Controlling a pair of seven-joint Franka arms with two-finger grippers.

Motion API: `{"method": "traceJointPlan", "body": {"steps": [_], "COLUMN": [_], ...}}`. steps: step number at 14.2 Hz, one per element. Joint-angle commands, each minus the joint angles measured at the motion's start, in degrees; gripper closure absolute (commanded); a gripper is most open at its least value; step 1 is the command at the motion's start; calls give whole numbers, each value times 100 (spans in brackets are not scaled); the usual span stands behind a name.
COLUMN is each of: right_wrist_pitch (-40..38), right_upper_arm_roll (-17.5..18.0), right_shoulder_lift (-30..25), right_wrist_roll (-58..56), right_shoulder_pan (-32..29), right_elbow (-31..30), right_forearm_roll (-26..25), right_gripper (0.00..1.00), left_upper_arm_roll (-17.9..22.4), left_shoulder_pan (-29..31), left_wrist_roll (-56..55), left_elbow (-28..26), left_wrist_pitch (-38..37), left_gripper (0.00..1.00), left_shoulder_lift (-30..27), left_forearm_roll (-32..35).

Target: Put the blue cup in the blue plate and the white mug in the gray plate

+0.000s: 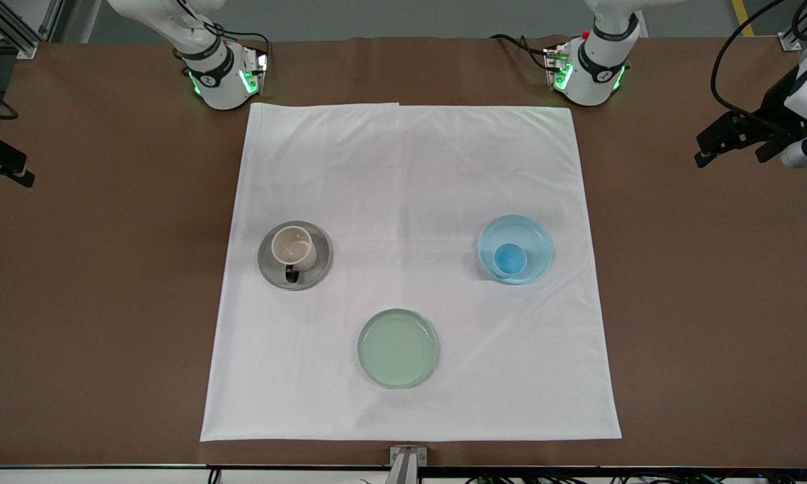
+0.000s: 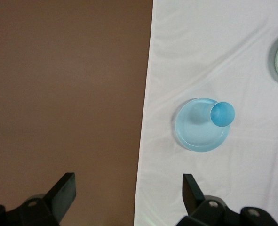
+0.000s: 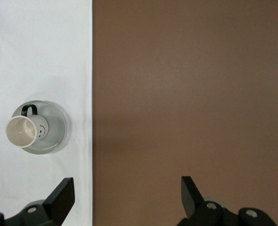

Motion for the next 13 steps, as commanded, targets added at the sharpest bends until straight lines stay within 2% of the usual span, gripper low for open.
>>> {"method": "traceJointPlan", "body": {"steps": [1,5,13], "right_wrist_pitch": [4,21,21], "right_upper_arm_roll": [25,42,34], "right_shoulder_lift": [22,31,31], "right_wrist_roll": [16,674,675], "right_shoulder_pan": [-10,16,61], "right_elbow": [148,157,157], "right_forearm_roll": [-41,-32,179], "right_gripper": [0,0,0], "left_upper_arm_roll": [-24,28,20], "left_shoulder_pan": [67,75,67], "left_wrist_roll": [100,110,14], "left_elbow": [-59,-15,91], "left_wrist_pitch": [65,12,-6], "left_gripper": [0,0,0], "left_shoulder_lift": [-91,-73,-64], "left_forearm_roll": [-55,-55,-55]}}
